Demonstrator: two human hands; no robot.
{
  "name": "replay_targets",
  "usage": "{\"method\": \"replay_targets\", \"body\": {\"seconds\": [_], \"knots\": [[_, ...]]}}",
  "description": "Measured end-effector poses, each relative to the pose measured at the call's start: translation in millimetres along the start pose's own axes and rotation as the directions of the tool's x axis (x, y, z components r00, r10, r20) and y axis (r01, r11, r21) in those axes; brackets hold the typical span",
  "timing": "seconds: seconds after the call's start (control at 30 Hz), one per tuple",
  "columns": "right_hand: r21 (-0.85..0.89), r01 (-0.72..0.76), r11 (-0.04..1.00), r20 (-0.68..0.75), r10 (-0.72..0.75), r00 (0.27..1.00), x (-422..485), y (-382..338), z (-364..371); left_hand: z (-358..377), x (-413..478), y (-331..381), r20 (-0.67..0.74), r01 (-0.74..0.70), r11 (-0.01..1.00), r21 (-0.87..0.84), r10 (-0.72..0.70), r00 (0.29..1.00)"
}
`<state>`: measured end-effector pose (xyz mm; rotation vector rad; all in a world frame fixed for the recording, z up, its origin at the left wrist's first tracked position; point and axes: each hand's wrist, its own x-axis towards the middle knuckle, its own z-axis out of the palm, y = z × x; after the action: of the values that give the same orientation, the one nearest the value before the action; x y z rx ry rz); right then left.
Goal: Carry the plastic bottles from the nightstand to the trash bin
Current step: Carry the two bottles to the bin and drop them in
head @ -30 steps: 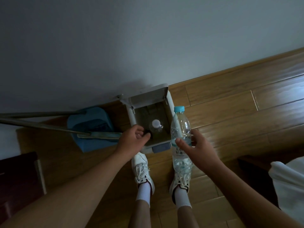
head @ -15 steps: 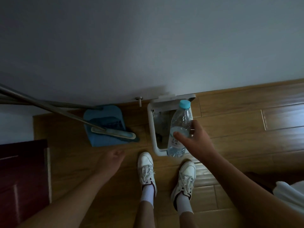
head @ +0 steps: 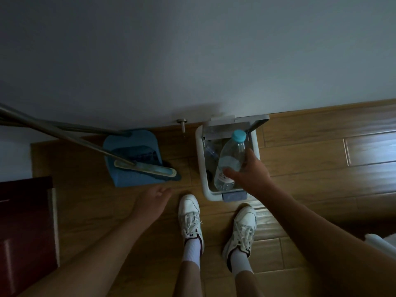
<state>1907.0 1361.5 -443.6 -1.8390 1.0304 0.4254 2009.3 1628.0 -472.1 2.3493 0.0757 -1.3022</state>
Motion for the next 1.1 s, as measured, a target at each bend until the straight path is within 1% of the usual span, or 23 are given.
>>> {"method": "replay_targets", "body": {"seconds": [0.07,0.1,0.2,0.3,0.4,0.47,0.53,0.63,0.7,0.77,0.9,1.0,1.1], "knots": [[-0.056,-0.034,0.998,-0.004,0.034,0.999,4.9,12.0,7.5,4.8,3.4,2.3,0.011,-0.006,1.000,0.009,0.006,1.000],[-0.057,-0.050,0.997,-0.008,0.050,0.999,6.0,17.2,10.3,7.2,4.0,3.0,0.012,-0.007,1.000,0.014,0.007,1.000],[-0.028,-0.086,0.996,-0.003,0.086,0.996,6.5,27.0,15.9,14.4,3.3,3.5,0.017,-0.012,0.999,0.045,0.012,1.000],[0.010,-0.092,0.996,-0.002,0.092,0.996,5.3,31.5,19.9,14.1,1.0,4.6,0.020,-0.009,0.999,0.052,0.008,1.000],[0.065,-0.100,0.993,0.047,0.097,0.994,-2.1,38.5,16.1,8.1,-1.8,3.9,0.012,0.007,0.998,0.068,-0.008,1.000],[0.099,-0.143,0.985,0.092,0.134,0.987,-14.0,50.5,7.4,5.5,-10.2,3.4,0.017,0.019,0.995,0.099,-0.020,1.000],[0.111,-0.207,0.972,0.100,0.197,0.975,-30.9,66.5,-4.2,2.5,-22.6,3.2,0.023,0.019,0.991,0.132,-0.022,0.999],[0.109,-0.304,0.946,0.105,0.293,0.950,-69.6,88.4,-27.8,-5.0,-46.9,7.9,0.039,0.012,0.986,0.164,-0.019,0.999],[0.182,-0.363,0.914,0.071,0.356,0.932,-102.5,100.6,-46.4,-8.5,-68.1,17.6,0.044,-0.017,0.982,0.189,0.008,0.999],[0.275,-0.390,0.879,0.016,0.401,0.916,-140.7,105.3,-66.4,-11.9,-94.4,32.4,0.062,-0.058,0.977,0.207,0.046,0.997],[0.404,-0.359,0.841,-0.081,0.424,0.902,-227.1,97.5,-101.6,-25.5,-153.9,68.6,0.128,-0.142,0.962,0.231,0.114,0.985],[0.458,-0.312,0.832,-0.152,0.419,0.895,-287.3,89.4,-123.7,-42.4,-202.0,105.0,0.171,-0.239,0.921,0.307,0.194,0.966],[0.516,-0.298,0.803,-0.183,0.443,0.878,-347.9,86.6,-139.8,-51.0,-250.3,139.2,0.208,-0.308,0.880,0.361,0.246,0.947]]}}
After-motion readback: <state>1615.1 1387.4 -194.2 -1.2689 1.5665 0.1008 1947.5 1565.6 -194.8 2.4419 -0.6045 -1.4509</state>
